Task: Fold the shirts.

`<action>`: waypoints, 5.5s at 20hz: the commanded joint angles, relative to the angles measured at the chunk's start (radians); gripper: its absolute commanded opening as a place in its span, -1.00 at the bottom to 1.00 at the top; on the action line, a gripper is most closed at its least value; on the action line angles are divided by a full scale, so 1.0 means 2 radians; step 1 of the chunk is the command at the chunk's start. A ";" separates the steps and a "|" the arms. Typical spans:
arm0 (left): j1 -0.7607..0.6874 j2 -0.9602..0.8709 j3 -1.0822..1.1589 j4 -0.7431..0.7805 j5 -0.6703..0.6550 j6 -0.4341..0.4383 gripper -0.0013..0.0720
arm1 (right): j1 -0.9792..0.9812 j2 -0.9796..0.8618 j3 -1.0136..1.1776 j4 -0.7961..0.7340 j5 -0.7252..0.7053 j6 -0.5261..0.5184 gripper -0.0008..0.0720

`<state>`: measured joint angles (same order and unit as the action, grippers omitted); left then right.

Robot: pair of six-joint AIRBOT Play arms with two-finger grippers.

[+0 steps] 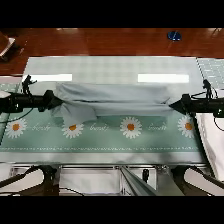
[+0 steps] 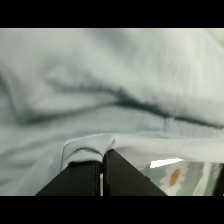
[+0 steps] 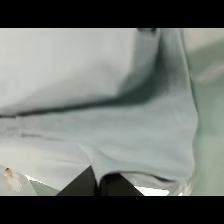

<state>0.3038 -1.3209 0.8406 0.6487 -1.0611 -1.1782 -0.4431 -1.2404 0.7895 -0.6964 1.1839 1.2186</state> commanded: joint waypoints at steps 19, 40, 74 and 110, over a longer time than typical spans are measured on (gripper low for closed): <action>0.074 -0.206 0.331 0.080 -0.194 -0.067 0.43 | -0.024 -0.149 0.235 -0.021 -0.015 0.022 0.14; -0.167 0.111 -0.026 0.033 0.159 -0.047 0.42 | 0.095 -0.208 0.126 -0.017 -0.090 0.055 0.14; -0.583 -0.300 0.379 -0.019 0.098 -0.122 -0.92 | 0.082 0.340 0.017 -0.122 0.064 0.109 -0.92; -0.193 0.336 -0.163 0.095 0.108 -0.101 -0.92 | 0.472 -0.280 0.388 0.083 -0.043 0.062 0.16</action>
<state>-0.0826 -0.6384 0.5423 0.8394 -0.8787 -1.3815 0.5232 -1.8095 1.5597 -0.5327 0.9745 1.3586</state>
